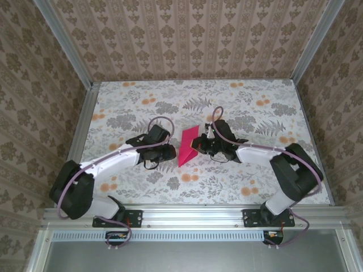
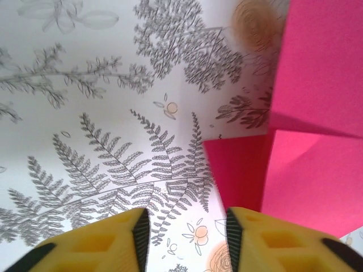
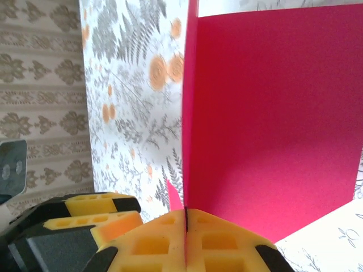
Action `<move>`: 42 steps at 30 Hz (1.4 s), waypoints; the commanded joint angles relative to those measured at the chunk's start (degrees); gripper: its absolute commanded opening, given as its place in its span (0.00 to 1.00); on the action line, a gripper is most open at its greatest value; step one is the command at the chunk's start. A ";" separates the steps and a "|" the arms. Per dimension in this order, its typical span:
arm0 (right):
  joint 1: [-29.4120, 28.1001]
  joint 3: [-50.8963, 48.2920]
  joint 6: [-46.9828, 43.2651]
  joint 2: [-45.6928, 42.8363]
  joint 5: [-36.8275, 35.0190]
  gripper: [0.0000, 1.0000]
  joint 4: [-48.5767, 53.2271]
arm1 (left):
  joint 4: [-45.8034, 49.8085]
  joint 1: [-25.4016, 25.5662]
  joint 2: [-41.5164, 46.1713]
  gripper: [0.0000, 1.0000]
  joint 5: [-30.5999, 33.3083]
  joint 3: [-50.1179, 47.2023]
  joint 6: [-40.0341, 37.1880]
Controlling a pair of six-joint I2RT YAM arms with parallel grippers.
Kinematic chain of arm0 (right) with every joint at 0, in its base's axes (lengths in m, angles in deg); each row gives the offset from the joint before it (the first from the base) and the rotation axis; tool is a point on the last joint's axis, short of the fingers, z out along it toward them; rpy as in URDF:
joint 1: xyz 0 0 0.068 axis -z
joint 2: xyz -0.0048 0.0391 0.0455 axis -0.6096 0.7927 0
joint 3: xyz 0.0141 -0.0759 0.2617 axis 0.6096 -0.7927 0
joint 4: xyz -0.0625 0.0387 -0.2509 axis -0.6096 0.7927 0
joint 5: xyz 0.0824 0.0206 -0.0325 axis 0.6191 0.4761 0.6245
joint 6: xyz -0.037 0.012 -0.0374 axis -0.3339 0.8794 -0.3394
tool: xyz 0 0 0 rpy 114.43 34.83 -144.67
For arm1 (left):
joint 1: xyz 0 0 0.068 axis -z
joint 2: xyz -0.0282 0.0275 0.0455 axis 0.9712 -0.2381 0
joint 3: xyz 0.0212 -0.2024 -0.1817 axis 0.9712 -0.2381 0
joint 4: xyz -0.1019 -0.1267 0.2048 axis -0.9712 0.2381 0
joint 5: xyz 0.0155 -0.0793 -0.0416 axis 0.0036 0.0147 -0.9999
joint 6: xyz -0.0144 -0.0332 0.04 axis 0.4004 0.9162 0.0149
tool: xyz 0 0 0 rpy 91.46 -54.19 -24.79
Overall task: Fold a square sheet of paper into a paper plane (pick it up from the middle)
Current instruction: Fourth fold the wing at the center of the table.
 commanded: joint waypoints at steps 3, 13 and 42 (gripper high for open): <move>-0.64 1.40 0.33 -6.33 -12.66 0.00 14.14 | 1.39 -0.60 4.63 0.56 3.93 1.78 -6.87; -1.28 13.07 1.40 -0.79 -21.62 0.00 25.42 | -12.05 -8.07 0.98 0.69 -4.33 1.91 -16.99; -2.07 17.65 17.79 8.46 -22.23 0.00 27.96 | -40.49 3.15 -5.35 0.93 -0.32 -10.93 -45.65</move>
